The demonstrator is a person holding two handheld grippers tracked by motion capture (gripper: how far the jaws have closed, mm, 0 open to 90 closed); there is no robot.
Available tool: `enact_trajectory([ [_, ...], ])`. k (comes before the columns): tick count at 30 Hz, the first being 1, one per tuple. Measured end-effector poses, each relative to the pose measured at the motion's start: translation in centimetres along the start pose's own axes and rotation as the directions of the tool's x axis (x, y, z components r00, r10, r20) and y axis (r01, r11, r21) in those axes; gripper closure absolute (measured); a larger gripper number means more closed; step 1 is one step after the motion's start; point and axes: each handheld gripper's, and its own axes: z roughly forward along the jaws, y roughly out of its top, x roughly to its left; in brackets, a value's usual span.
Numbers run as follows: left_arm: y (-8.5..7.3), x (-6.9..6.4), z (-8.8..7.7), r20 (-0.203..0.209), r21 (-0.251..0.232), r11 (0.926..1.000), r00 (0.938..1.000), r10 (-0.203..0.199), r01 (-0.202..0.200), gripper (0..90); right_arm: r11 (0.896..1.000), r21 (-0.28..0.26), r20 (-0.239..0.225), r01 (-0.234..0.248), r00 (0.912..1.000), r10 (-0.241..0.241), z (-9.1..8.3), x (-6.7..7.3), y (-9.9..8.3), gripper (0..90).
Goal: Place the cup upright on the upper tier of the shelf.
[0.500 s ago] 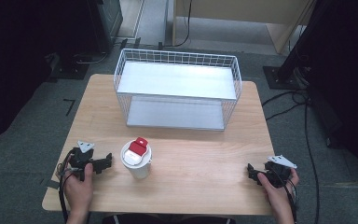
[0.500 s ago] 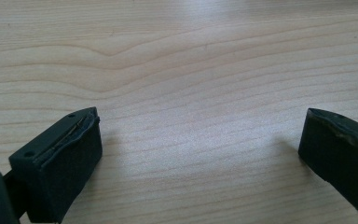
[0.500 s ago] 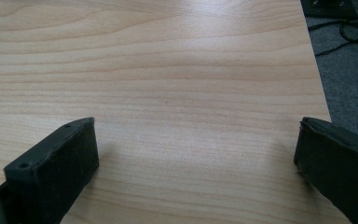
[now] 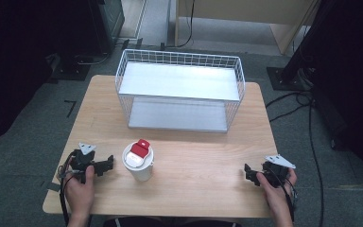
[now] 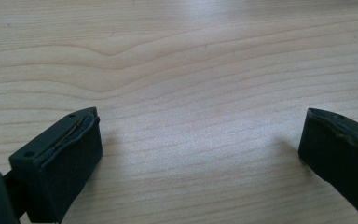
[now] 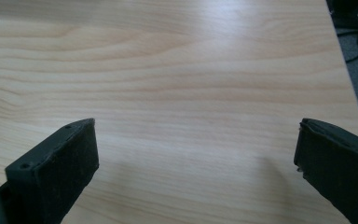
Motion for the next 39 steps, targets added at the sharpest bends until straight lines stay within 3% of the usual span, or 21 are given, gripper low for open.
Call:
enact_trajectory([
  [3, 0.0, 0.0, 0.0, 0.000, 0.000, 1.0000, 1.0000, 0.000, 0.000, 0.0, 1.000, -0.017, 0.001, 0.017, 0.9999, -0.017, -0.2, 0.8, 0.4, 0.0],
  [6, 0.0, 0.0, 0.0, 0.000, 0.001, 1.0000, 1.0000, 0.001, -0.001, 0.0, 0.998, -0.039, -0.040, 0.051, 0.9978, -0.052, -0.7, 3.0, 1.2, 0.0],
  [7, 0.0, 0.0, 0.0, 0.000, 0.001, 1.0000, 1.0000, 0.001, -0.001, 0.0, 0.998, -0.039, -0.040, 0.051, 0.9978, -0.052, -0.7, 3.0, 1.2, 0.0],
  [8, 0.0, 0.0, 0.0, 0.000, 0.001, 1.0000, 1.0000, 0.000, 0.000, 0.0, 0.996, -0.051, -0.059, 0.067, 0.9958, -0.070, -0.9, 4.3, 1.5, 0.0],
  [12, 0.0, 0.0, 0.0, 0.000, -0.002, 1.0000, 1.0000, -0.003, 0.003, 0.0, 0.993, -0.071, -0.093, 0.089, 0.9911, -0.096, -1.2, 6.1, 2.1, 0.0],
  [16, 0.0, 0.0, 0.0, -0.001, -0.003, 1.0000, 1.0000, -0.005, 0.005, 0.0, 0.990, -0.100, -0.143, 0.102, 0.9829, -0.115, -1.5, 9.1, 3.1, 0.0],
  [19, 0.0, 0.0, 0.0, 0.000, -0.003, 1.0000, 1.0000, -0.005, 0.005, 0.0, 0.988, -0.109, -0.161, 0.113, 0.9784, -0.130, -1.5, 10.2, 3.4, 0.0],
  [20, 0.0, 0.0, 0.0, -0.001, -0.003, 1.0000, 1.0000, -0.003, 0.003, 0.0, 0.985, -0.114, -0.182, 0.128, 0.9721, -0.148, -1.6, 11.2, 3.7, 0.0],
  [22, 0.0, 0.0, 0.0, -0.001, -0.003, 1.0000, 1.0000, -0.003, 0.003, 0.0, 0.984, -0.116, -0.189, 0.134, 0.9697, -0.154, -1.6, 11.5, 3.8, 0.0],
  [28, 0.0, 0.0, 0.0, -0.001, -0.003, 1.0000, 1.0000, -0.003, 0.003, 0.0, 0.980, -0.128, -0.243, 0.154, 0.9529, -0.181, -1.2, 14.4, 4.3, 0.0],
  [32, 0.0, 0.0, 0.0, -0.001, -0.003, 1.0000, 1.0000, -0.003, 0.003, 0.0, 0.979, -0.131, -0.268, 0.159, 0.9447, -0.189, -1.0, 15.4, 4.4, 0.0],
  [36, 0.0, 0.0, 0.1, -0.001, -0.003, 1.0000, 1.0000, -0.002, 0.002, 0.0, 0.975, -0.132, -0.305, 0.179, 0.9285, -0.212, -0.8, 17.3, 4.3, 0.0],
  [39, 0.0, 0.0, 0.1, -0.001, -0.002, 1.0000, 1.0000, -0.001, 0.001, 0.0, 0.975, -0.135, -0.319, 0.178, 0.9236, -0.213, -0.7, 18.0, 4.3, 0.1],
])
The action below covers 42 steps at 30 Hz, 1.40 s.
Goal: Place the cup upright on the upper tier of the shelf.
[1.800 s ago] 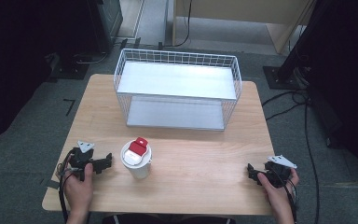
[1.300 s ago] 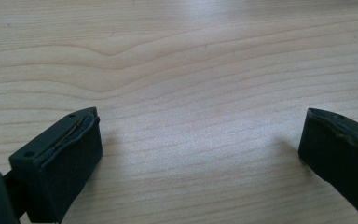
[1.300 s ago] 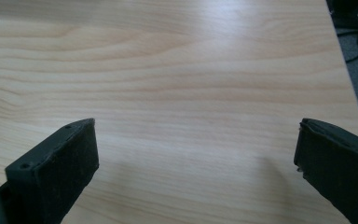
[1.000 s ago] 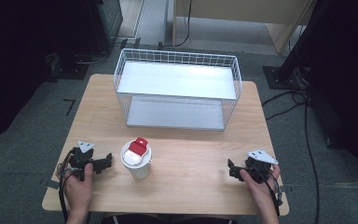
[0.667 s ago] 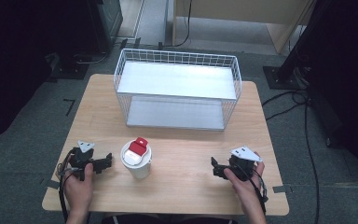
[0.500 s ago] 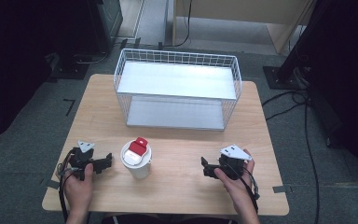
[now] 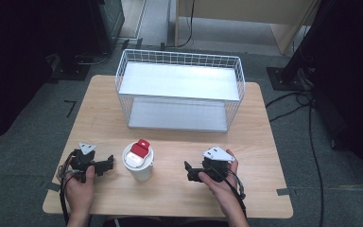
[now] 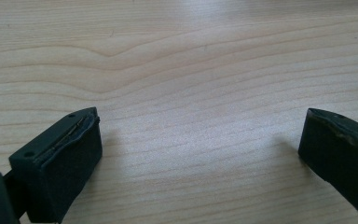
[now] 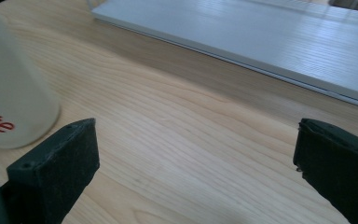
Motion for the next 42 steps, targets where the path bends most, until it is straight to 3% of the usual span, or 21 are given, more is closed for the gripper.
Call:
enact_trajectory([
  [5, 0.0, 0.0, 0.0, 0.000, 0.000, 1.0000, 1.0000, 0.000, 0.000, 0.0, 1.000, -0.006, -0.046, 0.016, 0.9988, -0.016, 0.8, 2.0, 0.2, 0.1],
  [6, 0.0, 0.0, 0.0, 0.000, 0.000, 1.0000, 1.0000, -0.001, 0.001, 0.0, 1.000, -0.011, -0.069, 0.017, 0.9974, -0.018, 1.2, 2.9, 0.3, 0.1],
  [16, 0.0, 0.0, 0.0, 0.000, 0.000, 1.0000, 1.0000, -0.001, 0.001, 0.0, 1.000, -0.003, -0.158, 0.028, 0.9871, -0.028, 2.8, 6.5, -0.1, 0.1],
  [19, 0.0, 0.0, 0.0, 0.000, 0.000, 1.0000, 1.0000, 0.000, 0.000, 0.0, 0.999, -0.008, -0.172, 0.031, 0.9845, -0.032, 3.0, 6.9, -0.1, 0.1],
  [25, 0.0, 0.0, 0.0, 0.001, 0.001, 1.0000, 1.0000, 0.000, 0.000, 0.0, 0.999, -0.020, -0.236, 0.049, 0.9703, -0.052, 3.5, 8.4, -0.1, 0.1],
  [27, 0.0, 0.0, 0.0, 0.000, 0.000, 1.0000, 1.0000, 0.000, 0.000, 0.0, 0.997, -0.031, -0.275, 0.065, 0.9590, -0.071, 3.8, 9.2, -0.2, 0.1],
  [33, 0.0, 0.0, 0.0, 0.000, 0.000, 1.0000, 1.0000, 0.000, 0.000, 0.0, 0.997, -0.023, -0.289, 0.071, 0.9543, -0.075, 4.4, 10.1, -0.1, 0.1],
  [42, 0.0, 0.0, 0.0, 0.001, 0.000, 1.0000, 1.0000, 0.000, 0.000, 0.0, 0.999, -0.034, -0.301, 0.031, 0.9527, -0.040, 6.1, 11.5, 0.4, 0.1],
])
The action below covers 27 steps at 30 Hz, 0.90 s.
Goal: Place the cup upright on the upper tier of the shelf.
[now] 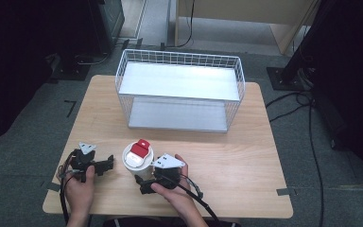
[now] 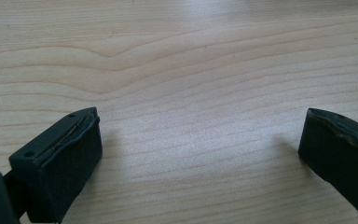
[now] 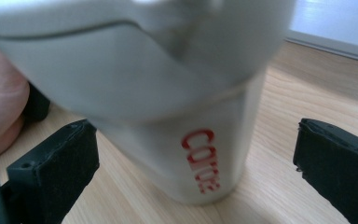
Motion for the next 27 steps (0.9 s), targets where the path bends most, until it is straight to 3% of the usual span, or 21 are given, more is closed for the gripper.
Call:
enact_trajectory([
  [7, 0.0, 0.0, 0.0, 0.000, 0.000, 1.0000, 1.0000, 0.001, -0.001, 0.0, 1.000, -0.020, -0.003, -0.004, 1.0000, 0.004, 1.0, 0.2, 0.3, 0.2],
  [18, 0.0, 0.0, 0.0, 0.000, 0.001, 1.0000, 1.0000, 0.001, -0.001, 0.0, 0.994, -0.106, -0.036, -0.034, 0.9989, 0.030, 2.4, 0.3, 0.2, 0.0],
  [23, 0.0, 0.0, 0.0, 0.000, 0.001, 1.0000, 1.0000, 0.001, -0.001, 0.0, 0.990, -0.141, -0.025, 0.007, 0.9996, -0.011, 2.2, 0.7, 0.3, 6.7],
  [27, 0.0, 0.0, 0.0, 0.000, 0.001, 1.0000, 1.0000, 0.001, -0.001, 0.0, 0.986, -0.163, 0.014, 0.043, 0.9990, -0.042, 2.2, 1.2, 0.2, 8.2],
])
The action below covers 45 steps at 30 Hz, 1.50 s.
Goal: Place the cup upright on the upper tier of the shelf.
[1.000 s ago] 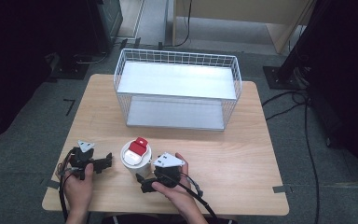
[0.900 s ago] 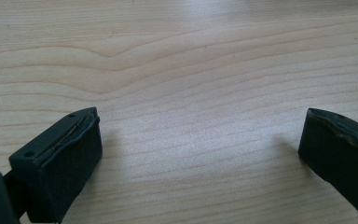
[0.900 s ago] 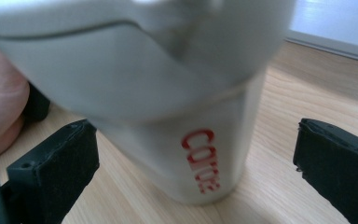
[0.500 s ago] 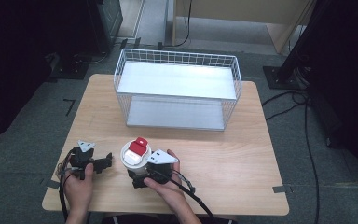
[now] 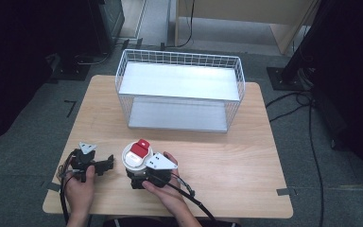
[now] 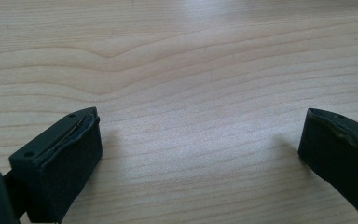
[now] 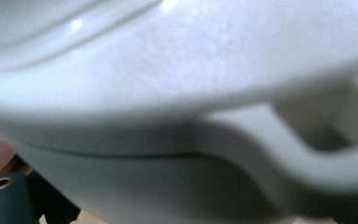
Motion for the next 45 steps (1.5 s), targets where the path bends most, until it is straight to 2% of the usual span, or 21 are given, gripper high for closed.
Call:
enact_trajectory([
  [4, 0.0, 0.0, 0.0, 0.000, -0.001, 1.0000, 1.0000, -0.003, 0.003, 0.0, 1.000, -0.022, 0.012, 0.000, 0.9999, 0.000, -0.3, 0.0, 0.1, 8.9],
  [9, 0.0, 0.0, 0.0, 0.000, -0.002, 1.0000, 1.0000, -0.003, 0.003, 0.0, 0.997, -0.065, 0.013, -0.031, 0.9994, 0.032, -1.1, -0.2, 1.3, 9.3],
  [11, 0.0, 0.0, 0.0, -0.001, -0.002, 1.0000, 1.0000, -0.001, 0.001, 0.0, 0.995, -0.089, 0.024, -0.046, 0.9985, 0.049, -1.8, -0.6, 2.4, 9.4],
  [13, 0.0, 0.0, 0.0, -0.001, -0.002, 1.0000, 1.0000, -0.001, 0.001, 0.0, 0.995, -0.091, 0.029, -0.047, 0.9984, 0.049, -2.0, -0.6, 2.7, 9.4],
  [20, 0.0, 0.0, 0.0, 0.000, 0.000, 1.0000, 1.0000, 0.000, 0.000, 0.0, 0.994, -0.113, 0.062, -0.010, 0.9979, 0.017, -3.1, -1.1, 5.1, 9.5],
  [25, 0.0, 0.0, 0.0, 0.000, 0.000, 1.0000, 1.0000, 0.002, -0.002, 0.0, 0.990, -0.141, 0.088, 0.011, 0.9961, 0.001, -3.9, -1.6, 7.5, 9.5],
  [35, 0.0, 0.0, 0.0, -0.001, -0.003, 1.0000, 1.0000, 0.000, 0.000, 0.0, 0.985, -0.166, 0.124, 0.043, 0.9920, -0.022, -4.5, -2.1, 10.6, 9.5],
  [45, 0.0, 0.0, 0.0, -0.001, -0.003, 1.0000, 1.0000, 0.000, 0.000, 0.0, 0.978, -0.202, 0.163, 0.043, 0.9865, -0.010, -5.8, -3.1, 13.6, 9.6],
])
